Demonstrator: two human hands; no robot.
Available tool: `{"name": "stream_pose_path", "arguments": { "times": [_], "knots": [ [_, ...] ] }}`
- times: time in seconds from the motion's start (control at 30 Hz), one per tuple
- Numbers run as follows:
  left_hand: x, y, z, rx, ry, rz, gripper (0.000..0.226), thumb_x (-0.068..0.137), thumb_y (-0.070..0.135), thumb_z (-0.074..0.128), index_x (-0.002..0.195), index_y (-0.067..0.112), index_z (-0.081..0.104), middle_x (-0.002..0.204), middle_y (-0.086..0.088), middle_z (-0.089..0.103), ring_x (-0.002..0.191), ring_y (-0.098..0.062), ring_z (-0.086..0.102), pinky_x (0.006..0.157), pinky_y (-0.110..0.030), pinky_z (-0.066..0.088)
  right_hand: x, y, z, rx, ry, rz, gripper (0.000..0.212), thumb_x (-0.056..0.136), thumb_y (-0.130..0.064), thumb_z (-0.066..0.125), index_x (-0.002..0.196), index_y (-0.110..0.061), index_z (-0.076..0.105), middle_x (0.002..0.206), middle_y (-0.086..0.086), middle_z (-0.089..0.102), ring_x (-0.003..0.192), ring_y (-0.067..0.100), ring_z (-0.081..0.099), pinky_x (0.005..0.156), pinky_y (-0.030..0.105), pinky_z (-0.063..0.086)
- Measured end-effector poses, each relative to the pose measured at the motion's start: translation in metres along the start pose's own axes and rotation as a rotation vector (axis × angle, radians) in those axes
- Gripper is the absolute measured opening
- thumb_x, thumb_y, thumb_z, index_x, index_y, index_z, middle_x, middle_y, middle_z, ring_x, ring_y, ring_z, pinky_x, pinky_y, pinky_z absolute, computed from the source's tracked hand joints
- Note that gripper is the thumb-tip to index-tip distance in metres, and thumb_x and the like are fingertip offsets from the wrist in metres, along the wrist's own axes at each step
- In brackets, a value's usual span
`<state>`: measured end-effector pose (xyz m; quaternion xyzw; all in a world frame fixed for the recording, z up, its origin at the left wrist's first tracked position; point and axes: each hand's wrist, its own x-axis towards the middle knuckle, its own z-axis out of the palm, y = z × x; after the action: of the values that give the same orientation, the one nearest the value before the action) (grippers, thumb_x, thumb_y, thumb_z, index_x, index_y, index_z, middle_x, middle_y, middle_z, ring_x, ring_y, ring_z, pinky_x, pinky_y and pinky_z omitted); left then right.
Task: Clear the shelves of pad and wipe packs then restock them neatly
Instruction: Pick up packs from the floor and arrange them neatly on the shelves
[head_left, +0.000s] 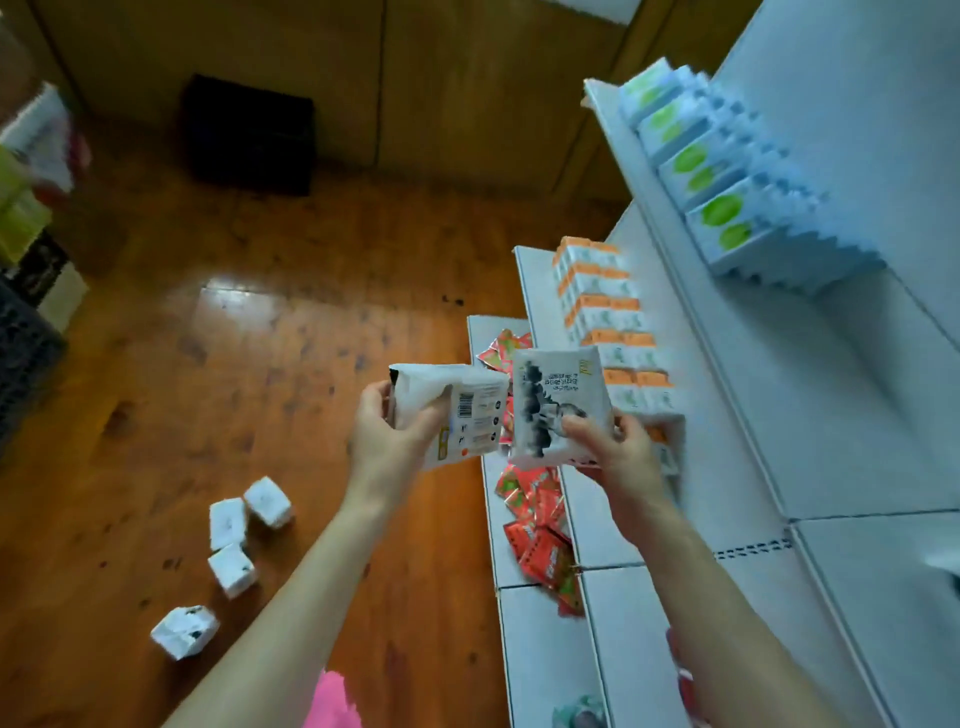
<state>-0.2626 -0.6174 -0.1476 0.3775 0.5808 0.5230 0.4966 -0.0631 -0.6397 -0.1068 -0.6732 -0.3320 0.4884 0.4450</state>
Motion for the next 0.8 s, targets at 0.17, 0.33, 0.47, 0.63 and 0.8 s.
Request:
{"name": "stream_pose_path", "arguments": {
  "times": [0.17,0.33,0.47,0.63,0.8],
  "knots": [
    [-0.047,0.033,0.079,0.022,-0.193,0.134,0.062,0.053,0.052,0.067,0.104,0.02,0.05,0.09,0.012,0.061,0.077,0.0,0.059,0.061,-0.015,0.048,-0.049,-0.029,-0.097,0.049,0.126,-0.133,0.051,0.056,-0.026,0.07,0.103,-0.012,0.055,0.098,0.007,0.065,0.08,0.017,0.065,0.062,0.025,0.055],
    [-0.089,0.053,0.15,0.037,-0.407,0.156,0.04,0.056,0.049,0.066,0.088,0.027,0.056,0.087,0.002,0.066,0.076,-0.012,0.064,0.061,-0.026,0.055,-0.098,-0.042,-0.179,0.066,0.332,-0.243,0.051,0.056,-0.028,0.072,0.102,-0.017,0.054,0.101,0.005,0.064,0.087,0.018,0.066,0.072,0.03,0.055],
    [-0.126,0.053,0.201,0.085,-0.592,0.122,0.057,0.056,0.057,0.063,0.093,0.013,0.066,0.085,-0.007,0.07,0.077,-0.024,0.068,0.06,-0.037,0.054,-0.135,-0.045,-0.228,0.072,0.487,-0.287,0.059,0.049,-0.036,0.077,0.102,-0.017,0.061,0.096,0.002,0.07,0.085,0.016,0.068,0.076,0.031,0.055],
    [-0.188,0.053,0.253,0.154,-0.961,0.006,0.047,0.056,0.055,0.061,0.074,0.012,0.064,0.067,-0.006,0.066,0.061,-0.021,0.066,0.058,-0.046,0.055,-0.18,-0.045,-0.273,0.11,0.713,-0.318,0.026,0.075,-0.015,0.075,0.093,-0.024,0.058,0.088,-0.002,0.068,0.077,0.013,0.066,0.065,0.025,0.051],
    [-0.228,0.039,0.288,0.242,-1.179,-0.136,0.029,0.088,0.038,0.062,0.09,0.01,0.056,0.074,-0.007,0.064,0.053,-0.013,0.066,0.046,-0.028,0.051,-0.212,-0.036,-0.296,0.12,0.868,-0.303,0.026,0.077,-0.012,0.072,0.09,-0.028,0.056,0.092,-0.003,0.067,0.081,0.011,0.066,0.069,0.024,0.052]
  ]
}}
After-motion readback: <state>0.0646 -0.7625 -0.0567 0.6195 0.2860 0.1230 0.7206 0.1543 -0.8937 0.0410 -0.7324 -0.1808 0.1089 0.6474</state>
